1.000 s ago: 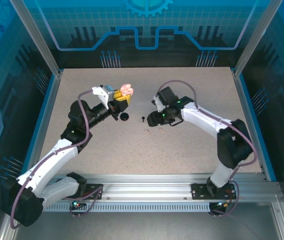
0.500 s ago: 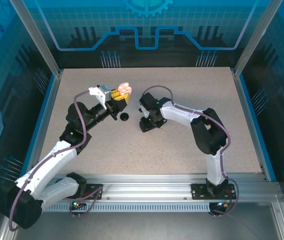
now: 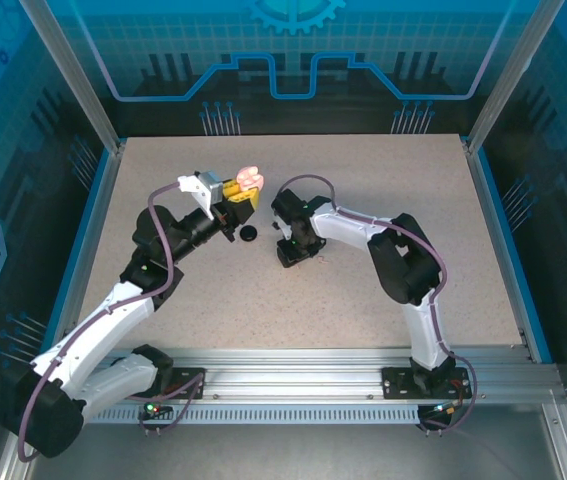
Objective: Insert wireless bluetooth earbuds into charging case
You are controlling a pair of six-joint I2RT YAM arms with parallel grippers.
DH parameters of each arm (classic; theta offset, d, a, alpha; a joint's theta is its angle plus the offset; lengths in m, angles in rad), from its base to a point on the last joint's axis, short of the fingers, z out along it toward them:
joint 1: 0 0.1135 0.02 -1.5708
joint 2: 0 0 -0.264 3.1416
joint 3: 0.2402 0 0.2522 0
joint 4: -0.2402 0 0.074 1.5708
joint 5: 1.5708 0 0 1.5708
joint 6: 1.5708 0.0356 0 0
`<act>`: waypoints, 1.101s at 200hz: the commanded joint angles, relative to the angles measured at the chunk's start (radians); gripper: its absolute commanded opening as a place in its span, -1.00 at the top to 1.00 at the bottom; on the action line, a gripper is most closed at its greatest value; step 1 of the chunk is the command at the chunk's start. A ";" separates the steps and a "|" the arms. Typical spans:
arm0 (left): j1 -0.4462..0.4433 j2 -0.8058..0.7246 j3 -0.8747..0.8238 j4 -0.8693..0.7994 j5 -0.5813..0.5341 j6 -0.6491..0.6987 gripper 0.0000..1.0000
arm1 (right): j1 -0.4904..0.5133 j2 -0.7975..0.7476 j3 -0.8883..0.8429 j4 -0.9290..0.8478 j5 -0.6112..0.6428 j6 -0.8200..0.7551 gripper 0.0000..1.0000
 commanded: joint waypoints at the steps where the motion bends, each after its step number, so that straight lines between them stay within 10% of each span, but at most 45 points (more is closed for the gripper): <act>1: -0.004 -0.014 -0.012 0.037 -0.014 -0.013 1.00 | 0.018 0.027 0.023 -0.030 0.013 -0.009 0.18; 220: -0.006 -0.024 -0.032 0.047 0.013 -0.015 1.00 | 0.022 -0.146 -0.035 -0.022 0.091 0.028 0.71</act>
